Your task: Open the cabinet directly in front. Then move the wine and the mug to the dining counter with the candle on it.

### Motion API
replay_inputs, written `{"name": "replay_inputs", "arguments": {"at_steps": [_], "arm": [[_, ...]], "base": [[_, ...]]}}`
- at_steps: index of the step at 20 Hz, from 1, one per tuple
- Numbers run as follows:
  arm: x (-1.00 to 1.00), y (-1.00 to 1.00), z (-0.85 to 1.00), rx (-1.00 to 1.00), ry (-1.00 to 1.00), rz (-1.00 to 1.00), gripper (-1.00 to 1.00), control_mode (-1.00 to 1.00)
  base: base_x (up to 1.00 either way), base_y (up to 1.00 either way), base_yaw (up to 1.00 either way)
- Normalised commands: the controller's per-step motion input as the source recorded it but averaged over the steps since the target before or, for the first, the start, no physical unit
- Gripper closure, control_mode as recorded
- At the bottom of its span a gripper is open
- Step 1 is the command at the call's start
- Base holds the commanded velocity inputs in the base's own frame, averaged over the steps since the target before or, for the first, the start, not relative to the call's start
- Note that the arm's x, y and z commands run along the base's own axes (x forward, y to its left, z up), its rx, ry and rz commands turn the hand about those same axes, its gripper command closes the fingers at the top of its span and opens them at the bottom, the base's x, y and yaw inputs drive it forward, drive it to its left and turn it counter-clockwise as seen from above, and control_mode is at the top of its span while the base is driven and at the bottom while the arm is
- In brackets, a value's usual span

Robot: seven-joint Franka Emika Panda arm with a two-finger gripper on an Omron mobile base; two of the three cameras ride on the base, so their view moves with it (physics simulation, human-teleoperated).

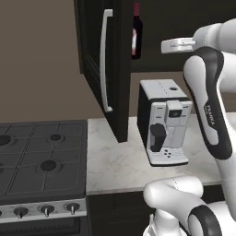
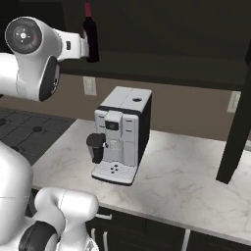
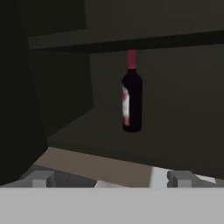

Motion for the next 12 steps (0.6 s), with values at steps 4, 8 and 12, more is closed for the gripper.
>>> {"name": "replay_inputs", "arguments": {"at_steps": [4, 8, 12], "arm": [[0.46, 0.00, 0.00, 0.00, 0.01, 0.00, -1.00, -1.00], [0.51, 0.00, 0.00, 0.00, 0.00, 0.00, -1.00, -1.00], [0.54, 0.00, 0.00, 0.00, 0.00, 0.00, -1.00, -1.00]], "base": [[0.00, 0.00, 0.00], [0.00, 0.00, 0.00], [0.00, 0.00, 0.00]]}}
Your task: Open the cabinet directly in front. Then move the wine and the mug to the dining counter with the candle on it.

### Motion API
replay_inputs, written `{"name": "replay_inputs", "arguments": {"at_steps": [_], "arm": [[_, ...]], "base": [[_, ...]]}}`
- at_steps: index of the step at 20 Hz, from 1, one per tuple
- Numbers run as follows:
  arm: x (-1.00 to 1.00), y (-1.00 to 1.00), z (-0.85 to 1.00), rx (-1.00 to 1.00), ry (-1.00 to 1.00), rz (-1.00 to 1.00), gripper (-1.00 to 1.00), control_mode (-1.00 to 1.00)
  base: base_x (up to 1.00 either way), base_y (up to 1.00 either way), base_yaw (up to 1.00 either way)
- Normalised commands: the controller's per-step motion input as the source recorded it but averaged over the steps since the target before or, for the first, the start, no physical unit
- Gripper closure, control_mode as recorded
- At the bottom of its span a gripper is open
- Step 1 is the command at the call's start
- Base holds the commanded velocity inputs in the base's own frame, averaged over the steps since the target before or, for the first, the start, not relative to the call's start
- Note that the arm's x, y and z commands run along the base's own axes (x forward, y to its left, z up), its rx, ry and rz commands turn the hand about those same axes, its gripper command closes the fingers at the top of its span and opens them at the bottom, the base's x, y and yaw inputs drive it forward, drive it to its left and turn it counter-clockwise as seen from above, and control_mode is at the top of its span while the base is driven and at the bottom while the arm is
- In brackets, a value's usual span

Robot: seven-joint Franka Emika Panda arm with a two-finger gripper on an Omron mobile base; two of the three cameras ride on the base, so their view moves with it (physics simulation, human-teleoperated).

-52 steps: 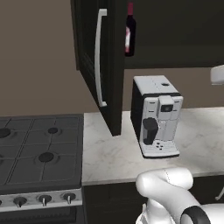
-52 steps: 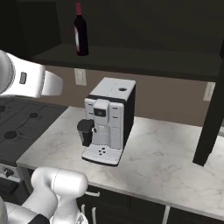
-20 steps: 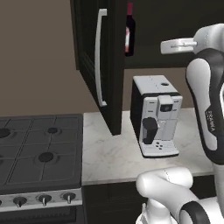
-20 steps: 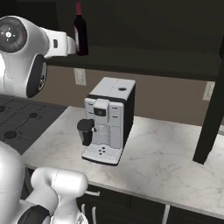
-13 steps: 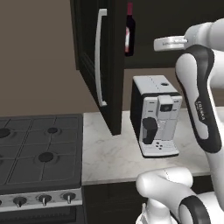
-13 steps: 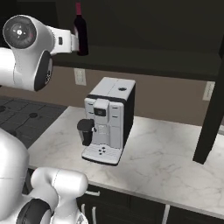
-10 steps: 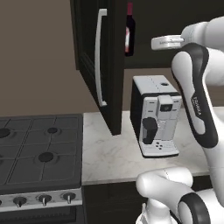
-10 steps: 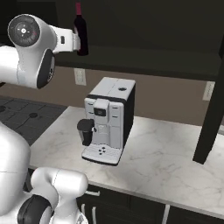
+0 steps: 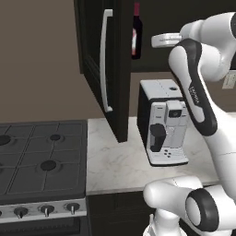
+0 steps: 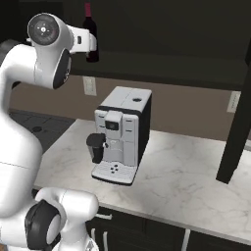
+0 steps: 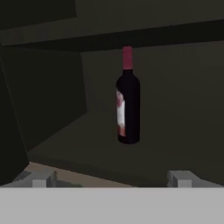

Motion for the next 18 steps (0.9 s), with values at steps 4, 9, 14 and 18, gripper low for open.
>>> {"name": "replay_inputs", "arguments": {"at_steps": [4, 9, 14, 18], "arm": [[0.43, 0.06, 0.00, 0.00, 0.00, 0.00, -1.00, -1.00], [0.43, 0.07, 0.00, 0.00, 0.00, 0.00, -1.00, -1.00], [0.38, 0.02, 0.00, 0.00, 0.00, 0.00, -1.00, -1.00], [0.37, 0.00, 0.00, 0.00, 0.00, 0.00, -1.00, -1.00]], "base": [[0.00, 0.00, 0.00], [0.00, 0.00, 0.00], [0.00, 0.00, 0.00], [0.00, 0.00, 0.00]]}}
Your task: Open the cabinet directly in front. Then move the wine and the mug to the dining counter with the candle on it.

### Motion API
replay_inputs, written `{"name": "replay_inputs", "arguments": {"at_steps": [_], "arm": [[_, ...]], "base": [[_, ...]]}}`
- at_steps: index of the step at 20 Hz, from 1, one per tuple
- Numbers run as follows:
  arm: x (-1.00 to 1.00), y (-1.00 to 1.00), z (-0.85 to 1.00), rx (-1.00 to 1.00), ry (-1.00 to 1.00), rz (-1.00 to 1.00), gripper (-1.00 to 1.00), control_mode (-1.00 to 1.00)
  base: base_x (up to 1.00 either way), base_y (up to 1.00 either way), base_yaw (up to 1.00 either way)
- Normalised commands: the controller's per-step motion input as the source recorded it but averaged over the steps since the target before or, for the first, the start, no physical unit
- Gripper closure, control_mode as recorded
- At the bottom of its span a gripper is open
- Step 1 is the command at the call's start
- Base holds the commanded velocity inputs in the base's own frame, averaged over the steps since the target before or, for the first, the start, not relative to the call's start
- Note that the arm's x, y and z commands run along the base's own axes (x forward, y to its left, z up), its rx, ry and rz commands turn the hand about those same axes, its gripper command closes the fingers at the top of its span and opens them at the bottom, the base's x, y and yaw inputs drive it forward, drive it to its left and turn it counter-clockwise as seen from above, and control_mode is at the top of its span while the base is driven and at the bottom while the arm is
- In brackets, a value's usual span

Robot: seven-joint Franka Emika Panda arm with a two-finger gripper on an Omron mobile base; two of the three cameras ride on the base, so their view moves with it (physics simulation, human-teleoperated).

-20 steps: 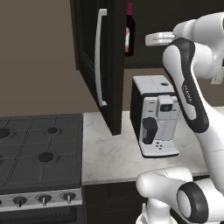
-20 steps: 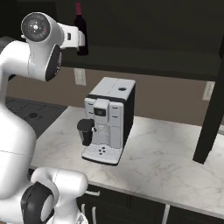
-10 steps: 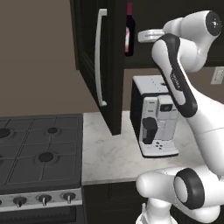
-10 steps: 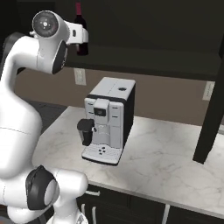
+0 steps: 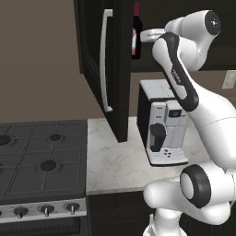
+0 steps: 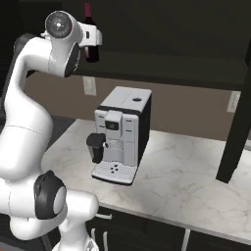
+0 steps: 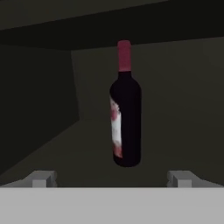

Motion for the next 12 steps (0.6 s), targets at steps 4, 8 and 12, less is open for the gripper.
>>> {"name": "replay_inputs", "arguments": {"at_steps": [4, 8, 12], "arm": [[0.34, 0.01, 0.00, 0.00, 0.00, 0.00, -1.00, -1.00], [0.33, 0.05, 0.00, 0.00, 0.00, 0.00, -1.00, -1.00], [0.32, 0.03, 0.00, 0.00, 0.00, 0.00, -1.00, -1.00]], "base": [[0.00, 0.00, 0.00], [0.00, 0.00, 0.00], [0.00, 0.00, 0.00]]}}
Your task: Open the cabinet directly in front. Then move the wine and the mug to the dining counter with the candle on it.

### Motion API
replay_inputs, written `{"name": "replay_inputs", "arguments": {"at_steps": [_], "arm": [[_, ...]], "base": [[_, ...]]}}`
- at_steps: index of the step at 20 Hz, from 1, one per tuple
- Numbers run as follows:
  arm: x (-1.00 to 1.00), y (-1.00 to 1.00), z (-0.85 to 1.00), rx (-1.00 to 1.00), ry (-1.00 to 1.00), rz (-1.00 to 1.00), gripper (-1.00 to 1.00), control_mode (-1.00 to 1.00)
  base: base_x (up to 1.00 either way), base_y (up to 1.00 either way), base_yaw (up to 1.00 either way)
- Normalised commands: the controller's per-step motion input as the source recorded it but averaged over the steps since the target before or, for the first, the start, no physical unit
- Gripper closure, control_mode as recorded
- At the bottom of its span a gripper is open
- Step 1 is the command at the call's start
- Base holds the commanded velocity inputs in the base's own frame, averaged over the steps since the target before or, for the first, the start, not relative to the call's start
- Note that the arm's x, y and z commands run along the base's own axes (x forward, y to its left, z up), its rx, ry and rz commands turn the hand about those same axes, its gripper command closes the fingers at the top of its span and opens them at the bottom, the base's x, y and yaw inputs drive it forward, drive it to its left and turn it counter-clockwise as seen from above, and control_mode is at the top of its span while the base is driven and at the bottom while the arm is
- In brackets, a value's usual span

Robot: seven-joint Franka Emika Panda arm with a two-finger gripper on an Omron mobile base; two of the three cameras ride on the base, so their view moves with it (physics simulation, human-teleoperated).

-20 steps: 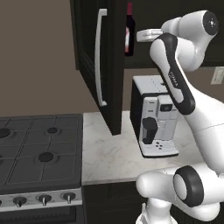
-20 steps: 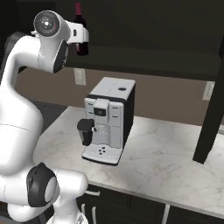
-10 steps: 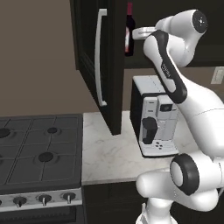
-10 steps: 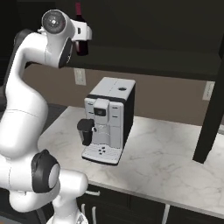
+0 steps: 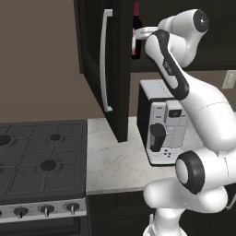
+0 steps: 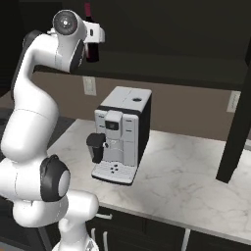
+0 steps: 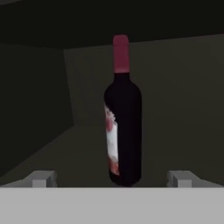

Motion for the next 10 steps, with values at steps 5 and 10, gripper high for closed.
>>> {"name": "replay_inputs", "arguments": {"at_steps": [5, 10], "arm": [[0.34, 0.03, 0.00, 0.00, 0.00, 0.00, -1.00, -1.00], [0.32, 0.02, 0.00, 0.00, 0.00, 0.00, -1.00, -1.00]], "base": [[0.00, 0.00, 0.00], [0.00, 0.00, 0.00]]}}
